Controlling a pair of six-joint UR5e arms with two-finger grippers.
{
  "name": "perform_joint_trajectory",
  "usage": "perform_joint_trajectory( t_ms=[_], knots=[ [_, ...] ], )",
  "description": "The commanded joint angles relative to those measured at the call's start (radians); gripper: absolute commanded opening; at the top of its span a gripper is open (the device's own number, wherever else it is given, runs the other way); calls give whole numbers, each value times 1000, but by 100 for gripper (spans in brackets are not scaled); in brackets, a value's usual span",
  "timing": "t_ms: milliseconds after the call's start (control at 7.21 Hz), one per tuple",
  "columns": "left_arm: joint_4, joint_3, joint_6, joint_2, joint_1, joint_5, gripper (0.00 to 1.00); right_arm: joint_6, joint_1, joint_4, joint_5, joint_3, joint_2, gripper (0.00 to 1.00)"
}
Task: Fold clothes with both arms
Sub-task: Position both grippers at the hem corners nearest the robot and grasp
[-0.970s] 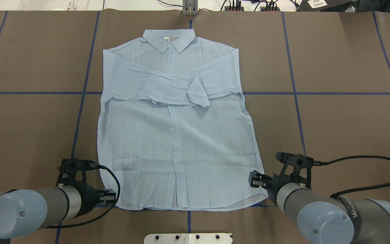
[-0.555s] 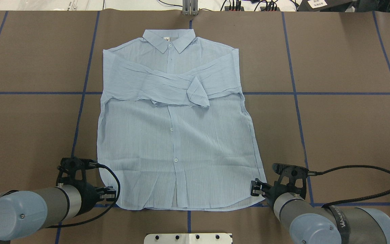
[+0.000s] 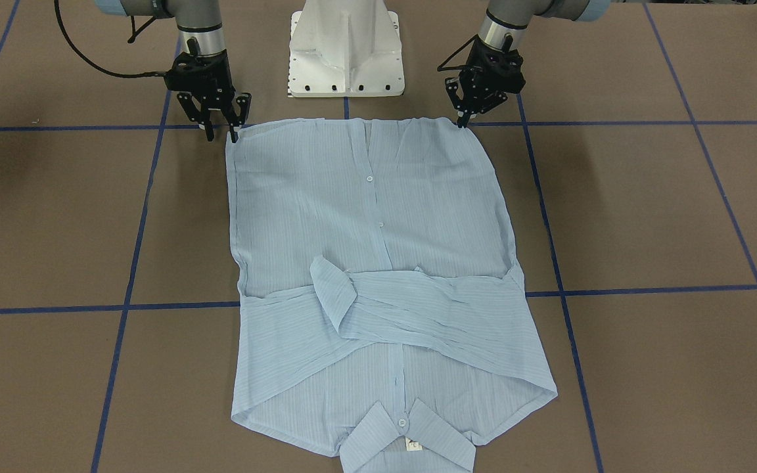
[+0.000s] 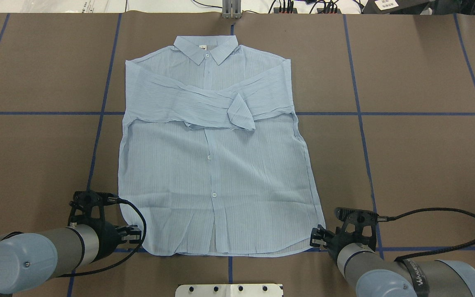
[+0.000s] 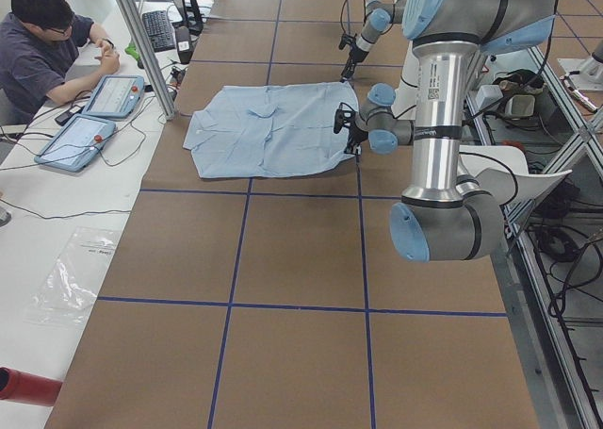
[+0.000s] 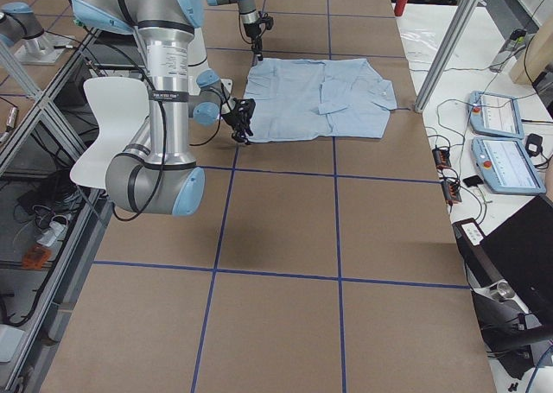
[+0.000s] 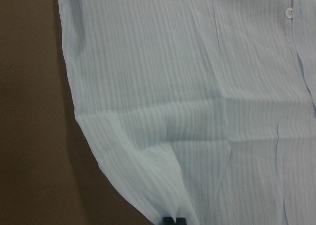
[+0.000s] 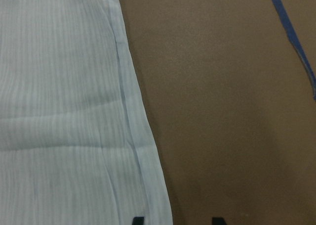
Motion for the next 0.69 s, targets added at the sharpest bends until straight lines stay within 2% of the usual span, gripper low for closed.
perform_joint_trajectory(
  t_ms=[0, 139, 277, 416, 555],
  knots=[
    [0, -2, 0, 1, -1, 1, 0, 51, -37, 0, -29, -4, 0, 48],
    [0, -4, 0, 1, -1, 1, 0, 53, -49, 0, -34, -4, 0, 48],
    [0, -4, 0, 2, -1, 1, 0, 53, -49, 0, -37, -4, 1, 41],
    [0, -5, 0, 4, -1, 1, 0, 51, -52, 0, -37, -9, 3, 28],
    [0, -7, 0, 5, -3, 1, 0, 50, -55, 0, -35, -21, 9, 24]
  ],
)
